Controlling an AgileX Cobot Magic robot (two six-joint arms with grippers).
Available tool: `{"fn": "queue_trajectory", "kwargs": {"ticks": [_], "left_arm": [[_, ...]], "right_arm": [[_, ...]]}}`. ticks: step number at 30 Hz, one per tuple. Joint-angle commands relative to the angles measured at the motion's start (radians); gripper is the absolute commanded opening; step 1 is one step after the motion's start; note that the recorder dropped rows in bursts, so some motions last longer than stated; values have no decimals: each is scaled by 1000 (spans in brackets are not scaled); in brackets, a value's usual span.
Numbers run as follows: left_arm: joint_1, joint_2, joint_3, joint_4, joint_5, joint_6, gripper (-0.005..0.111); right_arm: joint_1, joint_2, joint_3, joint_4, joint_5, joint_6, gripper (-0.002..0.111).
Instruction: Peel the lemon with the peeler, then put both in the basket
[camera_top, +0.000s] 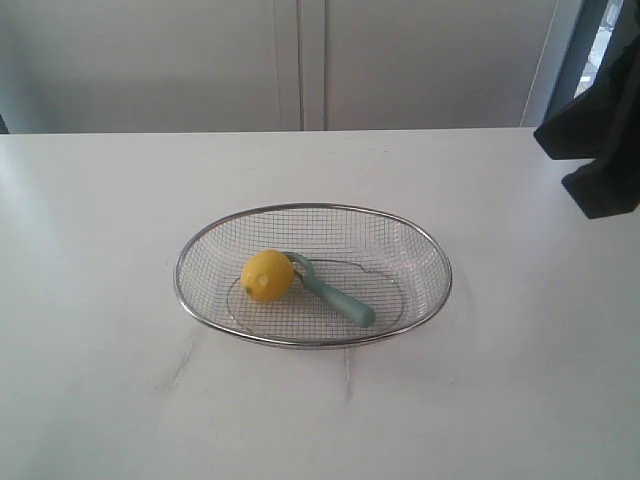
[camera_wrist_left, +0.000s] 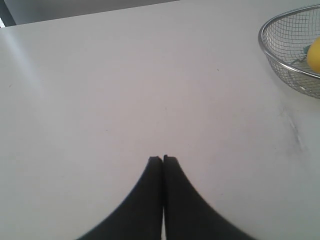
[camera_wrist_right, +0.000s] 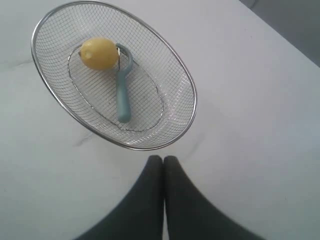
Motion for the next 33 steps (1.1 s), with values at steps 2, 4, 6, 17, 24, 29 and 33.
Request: {"fn": "queue_trajectory", "kwargs": {"ticks": [2,4,6,17,24,29,33], "left_arm": [[2,-4,3,-4,3,-10,0],[2,-4,3,-4,3,-10,0],[2,-4,3,-4,3,-10,0],[2,-4,3,-4,3,-10,0],[2,-4,3,-4,3,-10,0],[2,-4,3,-4,3,-10,0],[2,-4,3,-4,3,-10,0]], "right_arm": [[-1,-8,-2,-2,-13,5,0],[-1,-8,-2,-2,-13,5,0],[-1,-8,-2,-2,-13,5,0],[-1,-8,-2,-2,-13,5,0],[-29,-100,-2,1,-12,5,0],[-155,-253,-2,113,-12,123,0],[-289,-387,-2,115,-12,173,0]]}}
